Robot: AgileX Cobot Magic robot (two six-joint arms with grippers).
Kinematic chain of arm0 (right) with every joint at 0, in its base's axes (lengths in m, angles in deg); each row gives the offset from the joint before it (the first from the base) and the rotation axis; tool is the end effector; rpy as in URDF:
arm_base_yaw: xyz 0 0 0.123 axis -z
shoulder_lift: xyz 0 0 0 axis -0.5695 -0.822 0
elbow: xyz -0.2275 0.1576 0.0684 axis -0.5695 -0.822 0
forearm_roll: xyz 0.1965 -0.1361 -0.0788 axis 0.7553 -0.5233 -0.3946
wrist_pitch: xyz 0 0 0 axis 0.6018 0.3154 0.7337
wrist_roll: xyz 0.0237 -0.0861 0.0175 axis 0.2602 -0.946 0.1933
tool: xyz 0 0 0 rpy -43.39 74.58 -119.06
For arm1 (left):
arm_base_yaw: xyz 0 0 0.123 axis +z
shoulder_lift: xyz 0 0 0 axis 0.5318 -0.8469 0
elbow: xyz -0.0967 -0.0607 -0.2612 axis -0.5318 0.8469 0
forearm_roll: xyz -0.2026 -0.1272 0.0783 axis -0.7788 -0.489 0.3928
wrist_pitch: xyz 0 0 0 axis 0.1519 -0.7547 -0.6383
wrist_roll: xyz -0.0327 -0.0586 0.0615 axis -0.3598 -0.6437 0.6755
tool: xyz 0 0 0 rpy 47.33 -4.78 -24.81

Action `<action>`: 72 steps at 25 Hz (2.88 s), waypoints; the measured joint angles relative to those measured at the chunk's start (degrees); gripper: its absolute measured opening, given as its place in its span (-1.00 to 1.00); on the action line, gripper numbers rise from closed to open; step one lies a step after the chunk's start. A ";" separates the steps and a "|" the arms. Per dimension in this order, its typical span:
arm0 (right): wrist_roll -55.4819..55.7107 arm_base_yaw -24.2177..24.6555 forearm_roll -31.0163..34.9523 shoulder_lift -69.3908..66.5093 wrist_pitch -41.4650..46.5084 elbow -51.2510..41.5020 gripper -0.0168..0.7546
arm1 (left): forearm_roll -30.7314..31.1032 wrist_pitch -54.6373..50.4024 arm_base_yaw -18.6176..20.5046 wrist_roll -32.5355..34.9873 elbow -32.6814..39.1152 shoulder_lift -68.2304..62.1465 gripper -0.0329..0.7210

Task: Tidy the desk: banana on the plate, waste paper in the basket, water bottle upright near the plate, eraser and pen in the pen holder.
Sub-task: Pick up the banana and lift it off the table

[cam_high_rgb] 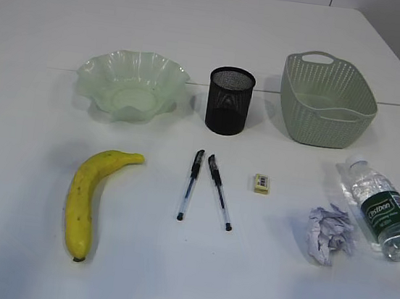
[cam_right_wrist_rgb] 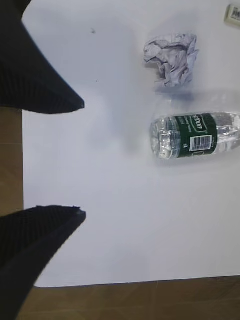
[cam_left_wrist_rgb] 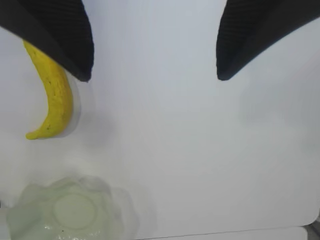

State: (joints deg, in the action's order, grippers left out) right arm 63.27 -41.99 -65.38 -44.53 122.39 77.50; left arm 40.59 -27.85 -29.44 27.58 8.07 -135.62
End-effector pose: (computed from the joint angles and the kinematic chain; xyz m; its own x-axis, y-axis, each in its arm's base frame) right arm 0.1395 -0.0008 0.3525 -0.8608 -0.1113 -0.4966 -0.0257 0.9840 -0.1761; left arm 0.2020 0.0050 0.4035 -0.7096 0.0060 -0.7045 0.0163 0.9998 -0.0079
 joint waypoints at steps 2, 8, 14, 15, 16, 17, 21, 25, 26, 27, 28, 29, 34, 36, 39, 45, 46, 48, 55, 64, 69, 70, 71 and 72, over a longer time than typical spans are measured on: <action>0.09 0.00 0.33 -3.12 0.83 1.75 0.19 | 0.21 0.00 -2.13 1.03 -2.28 -3.21 0.51; 1.00 0.00 4.94 -12.43 1.08 8.01 0.19 | 1.34 -0.60 -8.72 1.71 -8.40 -11.39 0.51; 1.14 0.00 7.01 -16.77 1.08 11.12 0.19 | 3.92 -2.49 -15.14 1.85 -10.95 -19.67 0.51; 1.14 0.00 7.42 -17.12 1.08 11.54 0.19 | 3.91 -2.64 -16.04 1.85 -11.32 -20.84 0.51; 1.14 0.00 7.97 -17.56 1.08 11.82 0.19 | 4.02 -2.76 -16.72 1.85 -11.57 -22.19 0.51; 1.14 0.00 8.59 -18.01 1.08 12.09 0.19 | 4.02 -2.85 -17.47 1.85 -11.86 -23.54 0.51; 1.14 0.00 11.11 -20.15 1.08 12.19 0.19 | 4.09 -2.99 -19.47 1.85 -12.47 -28.30 0.51; 1.27 0.00 11.36 -22.31 1.08 12.19 0.19 | 2.68 -2.99 -20.42 1.85 -12.51 -32.11 0.51; 1.27 0.00 11.43 -22.82 1.08 12.19 0.20 | 1.96 -2.99 -20.53 1.85 -12.51 -32.83 0.51; 1.27 0.00 11.48 -23.19 1.08 12.19 0.20 | 1.54 -2.99 -20.65 1.85 -12.60 -33.64 0.51; 1.27 0.00 11.48 -23.66 0.98 12.19 0.20 | 1.25 -2.87 -20.90 1.85 -12.60 -34.43 0.51; 1.27 0.00 11.48 -24.23 0.98 12.19 0.20 | 1.04 -2.74 -21.32 1.85 -12.60 -35.20 0.51; 1.27 0.00 11.56 -25.71 0.98 12.19 0.20 | 0.63 -2.53 -23.16 1.89 -12.60 -38.00 0.51; 1.27 0.00 11.56 -26.25 0.98 12.19 0.20 | 0.63 -2.44 -23.70 1.89 -12.60 -39.08 0.51; 1.38 0.00 11.56 -26.66 0.98 12.19 0.19 | 0.49 -2.44 -23.75 1.89 -12.60 -40.89 0.51; 1.38 0.00 11.56 -26.87 0.90 12.19 0.20 | 0.49 -2.30 -23.75 1.89 -12.60 -43.73 0.51; 1.38 0.00 11.56 -26.87 0.90 12.19 0.20 | 0.49 -2.30 -23.75 1.89 -12.72 -44.31 0.51; 1.38 0.00 11.56 -26.87 0.90 12.32 0.20 | 0.27 -2.27 -23.75 1.89 -12.85 -45.42 0.51; 1.38 0.00 11.56 -26.87 0.90 12.55 0.19 | -1.96 -1.92 -23.75 1.89 -12.95 -48.24 0.51; 1.38 0.00 11.56 -28.00 0.86 13.02 0.19 | -2.81 -1.79 -23.75 1.89 -13.08 -51.84 0.51; 1.38 0.00 11.56 -28.06 0.76 15.22 0.19 | -3.82 -1.04 -23.75 1.89 -13.08 -53.48 0.51; 1.38 0.00 11.56 -28.06 0.76 15.56 0.20 | -4.06 -0.96 -23.75 1.89 -13.08 -53.87 0.51; 1.38 0.00 11.56 -28.06 0.76 15.88 0.19 | -4.17 -0.96 -23.75 1.89 -13.08 -54.27 0.51; 1.38 0.00 11.56 -28.14 0.76 16.22 0.19 | -4.44 -0.96 -23.75 1.89 -13.08 -54.67 0.51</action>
State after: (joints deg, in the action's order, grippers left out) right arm 64.65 -41.99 -53.82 -72.66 123.16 93.72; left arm 36.15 -28.81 -53.19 29.47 -5.01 -190.29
